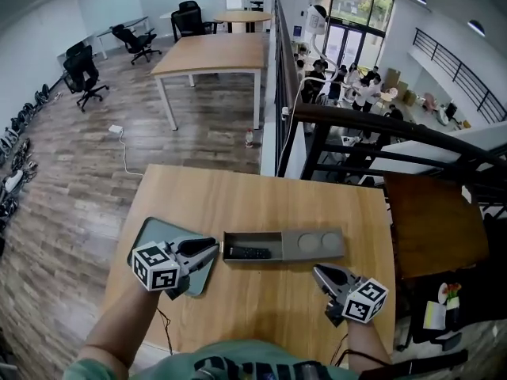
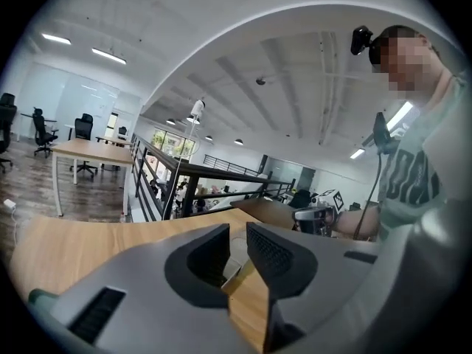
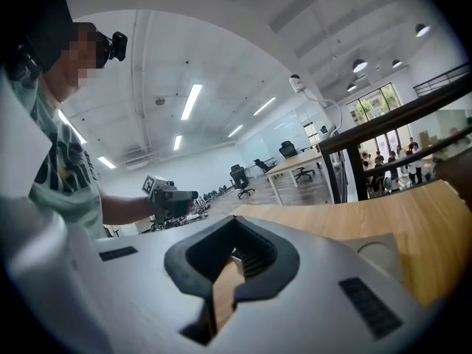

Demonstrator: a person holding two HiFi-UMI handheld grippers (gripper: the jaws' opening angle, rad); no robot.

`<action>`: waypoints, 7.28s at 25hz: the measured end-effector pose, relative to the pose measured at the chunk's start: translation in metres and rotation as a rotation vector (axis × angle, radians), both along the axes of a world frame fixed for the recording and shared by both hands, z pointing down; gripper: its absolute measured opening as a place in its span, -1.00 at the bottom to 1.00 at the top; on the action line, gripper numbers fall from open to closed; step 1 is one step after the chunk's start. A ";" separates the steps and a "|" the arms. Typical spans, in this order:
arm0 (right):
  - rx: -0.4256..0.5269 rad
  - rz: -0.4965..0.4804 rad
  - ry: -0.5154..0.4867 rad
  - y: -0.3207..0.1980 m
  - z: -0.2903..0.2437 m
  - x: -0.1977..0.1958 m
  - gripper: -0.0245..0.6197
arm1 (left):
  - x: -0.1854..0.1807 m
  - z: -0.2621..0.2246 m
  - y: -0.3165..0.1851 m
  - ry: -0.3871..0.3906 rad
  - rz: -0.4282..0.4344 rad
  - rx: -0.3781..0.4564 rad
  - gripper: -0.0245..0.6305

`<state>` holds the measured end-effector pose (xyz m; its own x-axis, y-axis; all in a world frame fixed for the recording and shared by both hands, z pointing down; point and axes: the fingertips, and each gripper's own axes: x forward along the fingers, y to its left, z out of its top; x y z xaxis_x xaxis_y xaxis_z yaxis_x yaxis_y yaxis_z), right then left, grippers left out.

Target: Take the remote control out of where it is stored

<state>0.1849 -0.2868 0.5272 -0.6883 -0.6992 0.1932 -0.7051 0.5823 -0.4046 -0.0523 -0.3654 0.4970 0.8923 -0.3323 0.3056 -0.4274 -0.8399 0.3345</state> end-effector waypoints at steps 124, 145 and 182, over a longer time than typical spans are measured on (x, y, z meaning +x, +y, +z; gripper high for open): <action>0.303 0.120 -0.007 0.072 -0.173 0.082 -0.91 | -0.030 -0.175 0.114 0.186 -0.236 0.227 -0.38; 0.251 0.080 0.098 -0.043 -0.133 0.017 -0.91 | -0.072 -0.100 -0.043 0.173 -0.213 0.142 -0.38; 0.174 -0.046 0.185 -0.295 0.038 0.025 -0.91 | -0.048 0.165 -0.312 -0.126 -0.312 -0.165 -0.38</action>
<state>0.2094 -0.5815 0.5657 -0.6845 -0.7016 0.1981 -0.7288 0.6654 -0.1617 -0.1003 -0.6777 0.6616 0.7074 -0.5198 0.4789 -0.7011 -0.6018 0.3825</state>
